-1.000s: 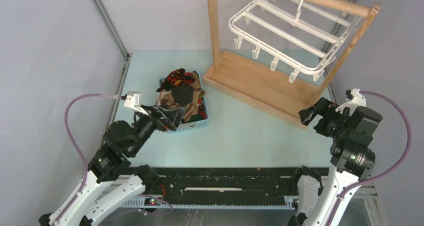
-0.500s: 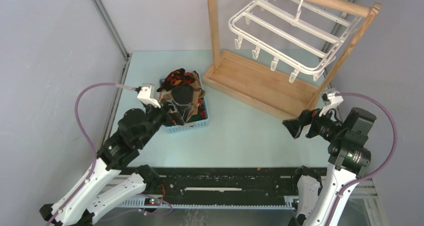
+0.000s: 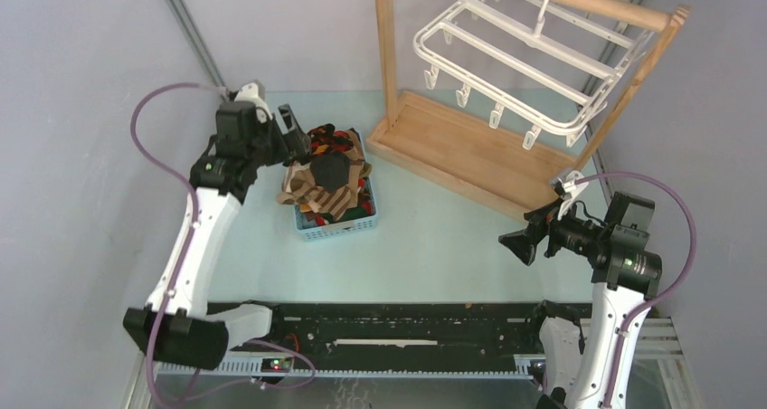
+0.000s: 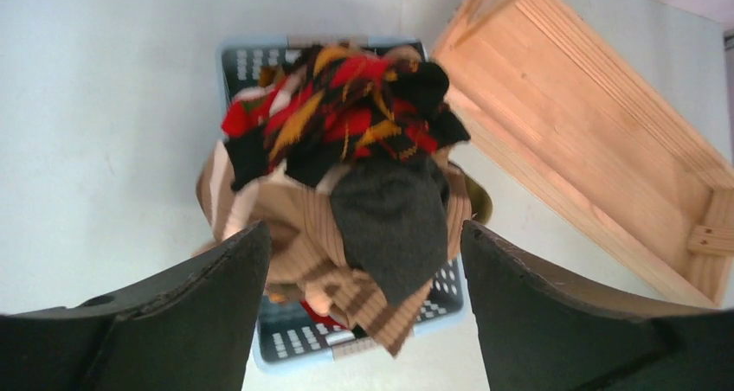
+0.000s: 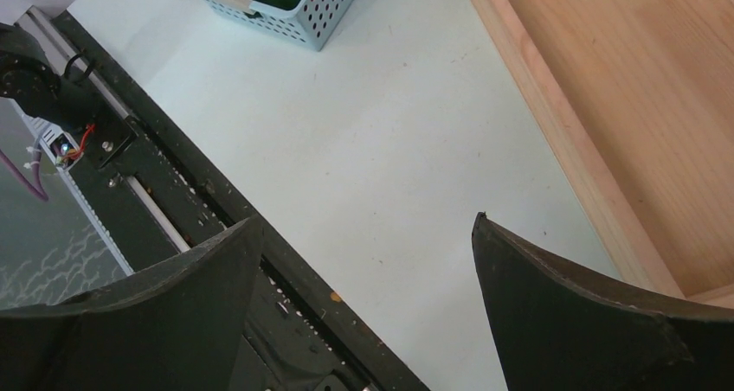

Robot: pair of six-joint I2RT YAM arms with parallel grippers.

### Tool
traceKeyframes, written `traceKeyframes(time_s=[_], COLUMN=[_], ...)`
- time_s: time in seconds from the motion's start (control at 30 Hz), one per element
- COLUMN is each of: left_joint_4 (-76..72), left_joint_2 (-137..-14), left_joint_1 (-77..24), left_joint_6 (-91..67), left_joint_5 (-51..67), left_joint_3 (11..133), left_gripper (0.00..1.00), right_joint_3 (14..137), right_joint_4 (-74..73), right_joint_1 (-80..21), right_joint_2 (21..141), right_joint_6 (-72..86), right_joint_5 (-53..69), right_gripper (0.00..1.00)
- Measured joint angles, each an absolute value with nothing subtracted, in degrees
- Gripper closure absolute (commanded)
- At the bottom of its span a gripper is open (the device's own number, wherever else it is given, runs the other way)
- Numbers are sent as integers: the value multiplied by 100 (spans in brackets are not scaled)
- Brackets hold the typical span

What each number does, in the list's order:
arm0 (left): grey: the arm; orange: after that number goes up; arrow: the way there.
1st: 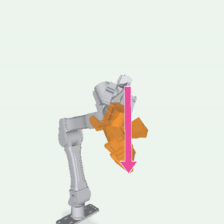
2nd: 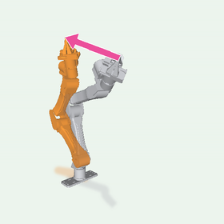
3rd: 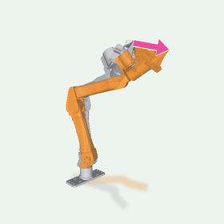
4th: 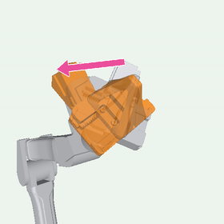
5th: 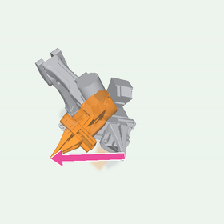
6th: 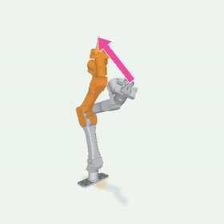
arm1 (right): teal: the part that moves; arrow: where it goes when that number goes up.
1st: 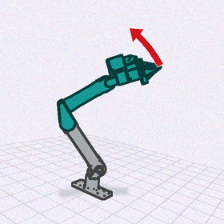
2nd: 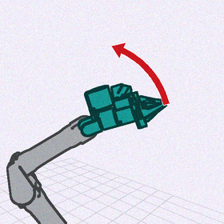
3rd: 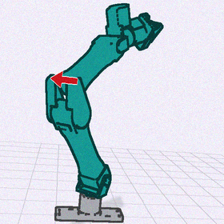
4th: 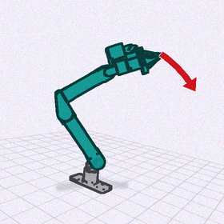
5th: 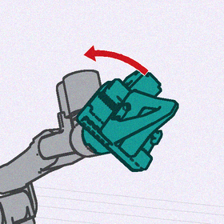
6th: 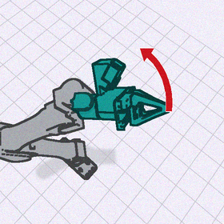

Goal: Clip the socks to the hanger
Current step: Pick up the sock from the bin.

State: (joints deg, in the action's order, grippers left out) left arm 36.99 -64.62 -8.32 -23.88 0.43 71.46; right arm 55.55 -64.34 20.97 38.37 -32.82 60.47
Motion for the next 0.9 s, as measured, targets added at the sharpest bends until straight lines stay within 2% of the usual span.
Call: traceKeyframes(time_s=[0.23,0.37,0.5,0.8,0.9], left_joint_4=[4134,4733,5172,5575,5590], left_joint_2=[-7795,-8613,-9247,-9618,-9754], left_joint_1=[-751,-642,-493,-460,-460], left_joint_6=[-735,93,565,1000,1070], left_joint_5=[178,388,725,1133,1127], left_joint_3=[8449,9253,9900,9977,9977], left_gripper=[43,51,53,51,56], right_joint_3=[5537,5457,5378,5365,5365], right_joint_4=[-6348,-6294,-6226,-6080,-6055], right_joint_1=[2097,2097,2097,2104,2106], right_joint_2=[3918,3959,4032,4080,4101], right_joint_6=[-3334,-3332,-3321,-3310,-3293], right_joint_5=[6038,6042,6047,6051,6053], right_gripper=[0,0,0,0,0])
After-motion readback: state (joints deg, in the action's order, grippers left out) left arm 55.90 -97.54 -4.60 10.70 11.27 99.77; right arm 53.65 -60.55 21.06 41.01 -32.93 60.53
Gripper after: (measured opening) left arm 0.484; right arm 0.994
